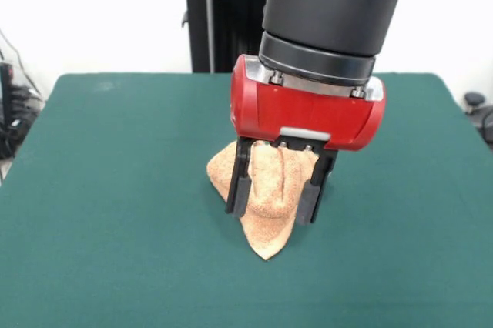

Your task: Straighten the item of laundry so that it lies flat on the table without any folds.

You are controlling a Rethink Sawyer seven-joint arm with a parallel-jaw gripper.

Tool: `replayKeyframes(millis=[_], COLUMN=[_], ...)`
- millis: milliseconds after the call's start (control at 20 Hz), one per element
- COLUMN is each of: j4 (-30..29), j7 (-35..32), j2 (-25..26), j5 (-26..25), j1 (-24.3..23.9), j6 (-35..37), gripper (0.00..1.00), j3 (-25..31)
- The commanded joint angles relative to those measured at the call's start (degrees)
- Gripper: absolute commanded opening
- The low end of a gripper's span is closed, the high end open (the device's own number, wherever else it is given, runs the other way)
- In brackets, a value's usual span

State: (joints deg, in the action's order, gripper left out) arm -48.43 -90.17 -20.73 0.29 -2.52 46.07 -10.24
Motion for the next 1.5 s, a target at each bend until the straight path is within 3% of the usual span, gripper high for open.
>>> replayKeyframes(millis=[50, 850, 1500], j4=[-10.9, -13.7, -23.1], j7=[-11.9, -12.2, -13.8], j2=[2.9, 4.9, 1.3], j5=[0.9, 1.6, 2.5], j1=[0.6, 0.2, 0.3], j6=[-4.6, -11.3, -13.7], gripper=[1.00, 1.00, 1.00], j3=[4.6, 5.6, 5.0])
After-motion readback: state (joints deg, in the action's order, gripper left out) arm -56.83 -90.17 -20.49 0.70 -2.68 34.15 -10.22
